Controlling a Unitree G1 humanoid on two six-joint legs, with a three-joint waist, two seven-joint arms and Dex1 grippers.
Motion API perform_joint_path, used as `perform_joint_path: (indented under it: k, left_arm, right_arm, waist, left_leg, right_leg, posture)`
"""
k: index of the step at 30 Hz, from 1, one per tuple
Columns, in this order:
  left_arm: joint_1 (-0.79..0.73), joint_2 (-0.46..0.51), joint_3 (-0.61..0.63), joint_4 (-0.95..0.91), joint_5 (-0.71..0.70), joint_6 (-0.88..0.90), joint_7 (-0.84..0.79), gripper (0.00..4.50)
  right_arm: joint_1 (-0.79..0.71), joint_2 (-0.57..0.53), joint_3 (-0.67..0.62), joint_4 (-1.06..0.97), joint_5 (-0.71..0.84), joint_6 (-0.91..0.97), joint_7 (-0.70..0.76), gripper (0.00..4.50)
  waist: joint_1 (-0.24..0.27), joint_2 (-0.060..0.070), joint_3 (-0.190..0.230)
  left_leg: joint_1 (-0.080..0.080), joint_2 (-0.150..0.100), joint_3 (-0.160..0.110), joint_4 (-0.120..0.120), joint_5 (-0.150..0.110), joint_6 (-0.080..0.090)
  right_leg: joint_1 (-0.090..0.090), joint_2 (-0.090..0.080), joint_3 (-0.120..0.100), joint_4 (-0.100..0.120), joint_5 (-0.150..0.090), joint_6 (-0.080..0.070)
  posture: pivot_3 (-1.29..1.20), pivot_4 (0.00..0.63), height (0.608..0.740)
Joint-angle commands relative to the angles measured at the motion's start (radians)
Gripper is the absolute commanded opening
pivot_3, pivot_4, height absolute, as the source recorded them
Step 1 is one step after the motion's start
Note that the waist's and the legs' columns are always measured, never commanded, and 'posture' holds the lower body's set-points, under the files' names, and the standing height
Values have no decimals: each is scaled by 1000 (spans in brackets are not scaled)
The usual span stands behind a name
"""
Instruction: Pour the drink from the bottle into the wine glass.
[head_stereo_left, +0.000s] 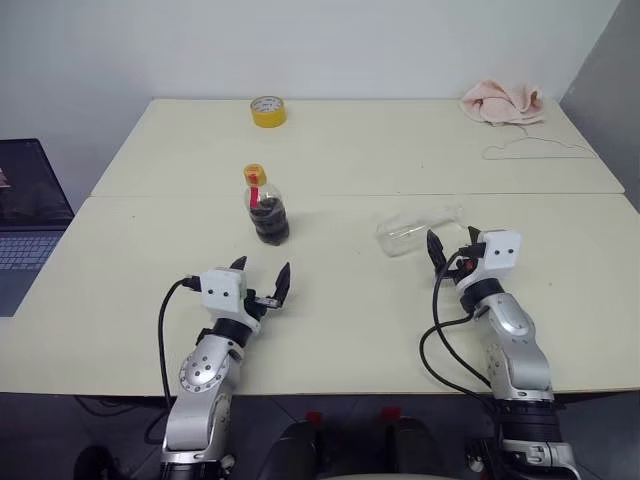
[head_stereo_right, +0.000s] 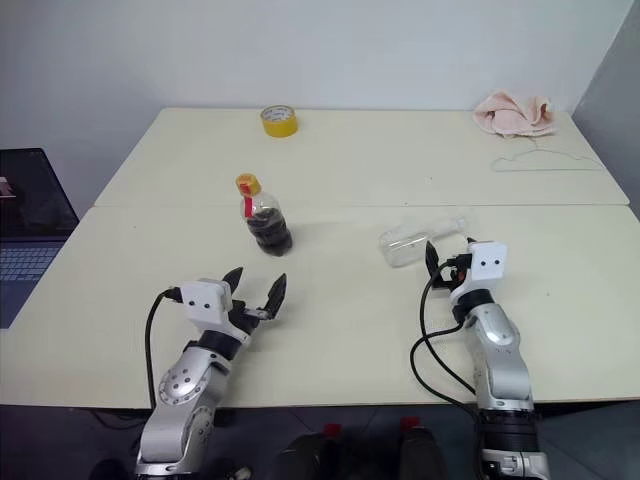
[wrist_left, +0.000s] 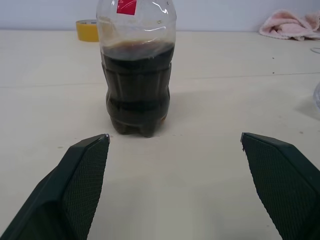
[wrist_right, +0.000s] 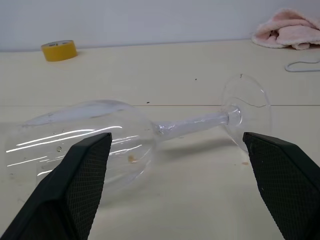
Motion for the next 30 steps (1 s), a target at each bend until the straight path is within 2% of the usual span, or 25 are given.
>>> perform_joint_path:
  k: [1,6,10,17,21,30]
  left_arm:
    - [2,15,6,-51,8,3,1,4469]
    - [13,-19,29,-68,-89,0,-27,4469]
    - [11,-16,53,-56,-102,-11,-23,4469]
    - [-42,6,68,-13,-68,-7,-8,4469]
    - [-207,23,57,37,-61,113,31,4469]
    - [-256,31,66,102,-19,120,53,4469]
  right_arm:
    - [-1,-4,-2,-40,20,-10,9,4500]
    - [-1,-2,2,-44,14,-16,9,4500]
    - [-9,-5,21,-54,1,-31,23,4500]
    - [0,-13,51,-71,-4,-42,40,4500]
    - [16,-14,66,-95,17,-29,71,4500]
    - [34,-49,121,-155,41,-21,182,4500]
  waist:
    - [0,0,0]
    - [0,0,0]
    - [0,0,0]
    - [2,0,0]
    - [4,0,0]
    - [-10,0,0]
  left_leg:
    - [0,0,0,0,0,0]
    - [0,0,0,0,0,0]
    - [0,0,0,0,0,0]
    - [0,0,0,0,0,0]
    - [-1,0,-1,1,0,0]
    - [0,1,0,-3,0,0]
  right_leg:
    - [0,0,0,0,0,0]
    - [0,0,0,0,0,0]
    - [0,0,0,0,0,0]
    - [0,0,0,0,0,0]
    - [1,0,-1,0,0,0]
    - [-2,1,0,0,0,0]
  posture:
    - [0,150,740]
    - [0,150,740]
    - [0,150,740]
    - [0,150,740]
    - [0,150,740]
    - [0,150,740]
